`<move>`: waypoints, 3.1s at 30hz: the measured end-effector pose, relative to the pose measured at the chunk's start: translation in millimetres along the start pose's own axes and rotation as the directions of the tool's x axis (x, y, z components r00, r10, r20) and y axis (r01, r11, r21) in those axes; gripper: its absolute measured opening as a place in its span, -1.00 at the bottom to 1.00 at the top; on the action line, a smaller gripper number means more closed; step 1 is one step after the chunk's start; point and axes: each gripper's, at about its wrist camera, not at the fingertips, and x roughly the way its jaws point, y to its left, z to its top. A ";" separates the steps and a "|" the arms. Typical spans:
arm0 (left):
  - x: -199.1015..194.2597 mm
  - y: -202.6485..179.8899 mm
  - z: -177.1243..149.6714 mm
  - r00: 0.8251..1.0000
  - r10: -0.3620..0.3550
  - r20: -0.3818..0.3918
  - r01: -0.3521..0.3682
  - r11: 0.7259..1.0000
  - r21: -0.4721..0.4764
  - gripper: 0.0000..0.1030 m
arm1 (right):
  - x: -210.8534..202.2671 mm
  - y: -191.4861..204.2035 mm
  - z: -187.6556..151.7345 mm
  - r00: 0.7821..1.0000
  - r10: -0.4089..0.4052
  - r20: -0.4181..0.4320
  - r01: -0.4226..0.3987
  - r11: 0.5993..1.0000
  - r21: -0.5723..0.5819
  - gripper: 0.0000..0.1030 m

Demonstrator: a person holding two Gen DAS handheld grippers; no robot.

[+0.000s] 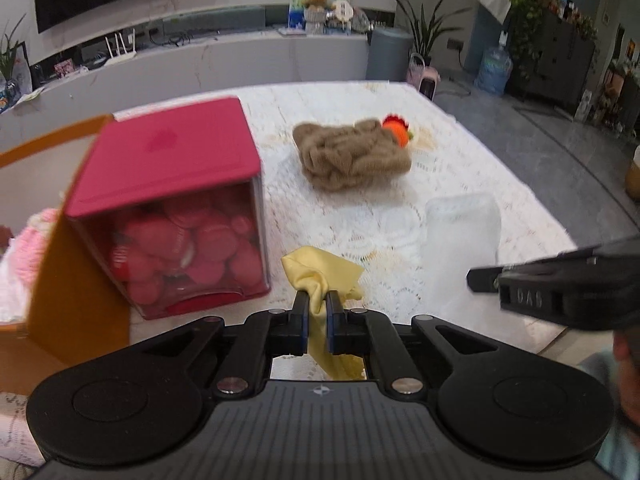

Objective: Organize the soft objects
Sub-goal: 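Close the right gripper on the clear plastic bag, then carry cloth and bag over the orange box and open both grippers, then move both tools back toward the brown plush bear and orange ball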

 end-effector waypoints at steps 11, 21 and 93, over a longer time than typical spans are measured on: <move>-72.9 38.0 3.6 0.991 0.009 0.133 -0.001 0.998 -0.062 -0.83 | -61.3 47.0 -15.6 0.985 0.137 0.101 -0.136 0.991 -0.019 -1.00; -120.1 101.2 24.0 0.966 0.123 0.226 -0.092 0.986 -0.142 -0.83 | -90.3 117.0 9.0 0.950 0.266 0.166 -0.243 0.959 -0.147 -1.00; -139.1 173.5 30.4 0.958 0.207 0.197 -0.186 0.976 -0.117 0.32 | -83.9 214.7 47.2 0.934 0.335 0.128 -0.265 0.885 -0.383 0.21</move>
